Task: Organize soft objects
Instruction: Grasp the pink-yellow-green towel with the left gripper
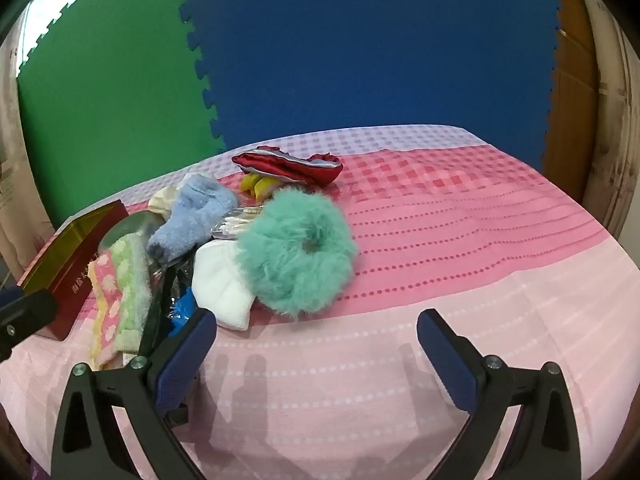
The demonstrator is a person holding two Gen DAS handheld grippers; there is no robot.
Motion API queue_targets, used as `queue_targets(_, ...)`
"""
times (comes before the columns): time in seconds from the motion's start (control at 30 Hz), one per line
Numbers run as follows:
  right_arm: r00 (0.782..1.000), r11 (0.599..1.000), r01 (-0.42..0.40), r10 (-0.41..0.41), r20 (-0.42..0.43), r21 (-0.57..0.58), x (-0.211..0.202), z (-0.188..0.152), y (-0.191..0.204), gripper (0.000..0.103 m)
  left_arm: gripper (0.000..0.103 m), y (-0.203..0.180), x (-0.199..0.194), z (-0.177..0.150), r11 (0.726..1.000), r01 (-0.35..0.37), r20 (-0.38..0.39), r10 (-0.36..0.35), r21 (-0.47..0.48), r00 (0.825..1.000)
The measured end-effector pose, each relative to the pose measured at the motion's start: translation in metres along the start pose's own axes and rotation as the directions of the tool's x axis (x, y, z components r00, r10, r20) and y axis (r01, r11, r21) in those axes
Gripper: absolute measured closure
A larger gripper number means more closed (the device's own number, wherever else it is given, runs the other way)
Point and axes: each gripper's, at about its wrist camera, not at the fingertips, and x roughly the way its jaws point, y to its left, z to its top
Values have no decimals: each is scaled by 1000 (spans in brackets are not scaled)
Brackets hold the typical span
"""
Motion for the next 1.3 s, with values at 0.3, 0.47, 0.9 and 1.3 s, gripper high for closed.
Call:
queue_targets(0.3, 1000, 1000, -8, 8, -5, 23, 3, -3, 6, 0, 2, 5, 18, -4, 994, 57, -68, -63, -96, 996)
queue_targets(0.47, 1000, 999, -16, 16, 0, 29, 2, -7, 6, 0, 2, 12, 27, -3, 991, 60, -103, -73, -122, 992)
queue_targets(0.9, 999, 998, -34, 35, -16, 54, 6, -2, 4, 0, 2, 26, 55, 7, 976, 80, -193, -119, -201, 974)
queue_targets(1.3, 998, 996, -57, 59, -28, 70, 8, -2, 4, 0, 2, 18, 71, 16, 975, 116, -219, -158, -191, 963)
